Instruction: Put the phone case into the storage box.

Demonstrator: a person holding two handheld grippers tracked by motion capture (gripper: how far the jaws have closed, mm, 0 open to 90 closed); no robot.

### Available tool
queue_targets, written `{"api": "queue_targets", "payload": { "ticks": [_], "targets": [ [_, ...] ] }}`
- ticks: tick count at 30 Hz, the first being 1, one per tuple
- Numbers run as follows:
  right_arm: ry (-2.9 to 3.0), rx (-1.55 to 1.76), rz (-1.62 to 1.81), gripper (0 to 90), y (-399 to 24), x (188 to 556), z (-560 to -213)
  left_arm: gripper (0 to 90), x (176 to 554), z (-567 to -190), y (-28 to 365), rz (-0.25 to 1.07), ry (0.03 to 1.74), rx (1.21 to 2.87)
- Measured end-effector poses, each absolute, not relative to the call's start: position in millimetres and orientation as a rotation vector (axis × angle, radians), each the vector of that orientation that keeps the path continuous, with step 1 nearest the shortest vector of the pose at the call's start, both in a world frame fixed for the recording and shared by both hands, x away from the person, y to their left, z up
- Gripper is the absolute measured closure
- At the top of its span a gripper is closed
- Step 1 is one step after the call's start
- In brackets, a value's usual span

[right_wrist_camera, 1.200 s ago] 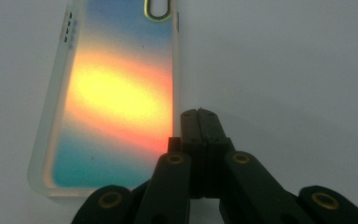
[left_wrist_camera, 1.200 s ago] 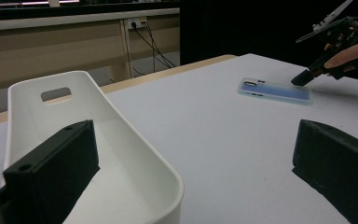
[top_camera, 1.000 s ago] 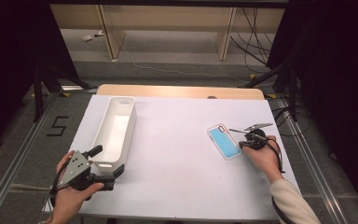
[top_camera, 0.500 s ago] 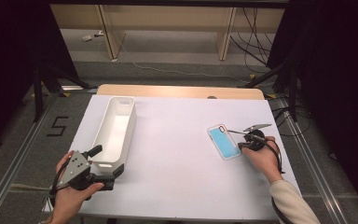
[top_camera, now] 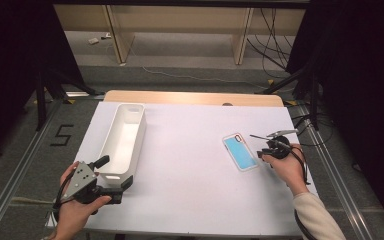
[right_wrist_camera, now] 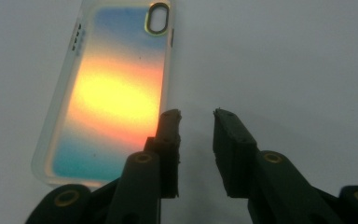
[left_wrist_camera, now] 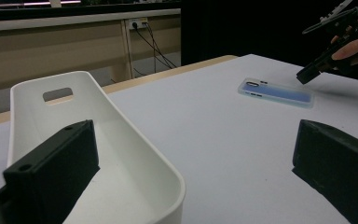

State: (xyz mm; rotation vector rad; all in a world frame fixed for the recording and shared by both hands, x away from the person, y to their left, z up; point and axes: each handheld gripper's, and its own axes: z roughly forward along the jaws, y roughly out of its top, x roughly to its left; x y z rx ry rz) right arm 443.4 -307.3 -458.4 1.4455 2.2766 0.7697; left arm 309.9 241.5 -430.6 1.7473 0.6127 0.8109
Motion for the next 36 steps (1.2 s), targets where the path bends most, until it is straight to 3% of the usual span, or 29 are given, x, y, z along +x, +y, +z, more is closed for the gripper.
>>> {"api": "queue_targets", "payload": {
  "ticks": [3,12,24,36],
  "targets": [
    [2.257,1.516,0.783,55.1,-303.3,443.9,-451.3,0.0,310.1,-430.9,241.3,0.811,0.613,1.748],
    [2.355,1.502,0.728,42.5,-294.1,449.2,-434.5,0.0,309.9,-430.7,241.3,0.811,0.613,1.747],
    [2.468,1.534,0.568,43.1,-275.6,465.5,-426.6,0.0,310.2,-430.8,242.1,0.811,0.613,1.744],
    [2.511,1.585,0.462,50.7,-265.8,486.8,-430.0,0.0,310.8,-431.2,242.3,0.809,0.604,1.738]
  ]
}}
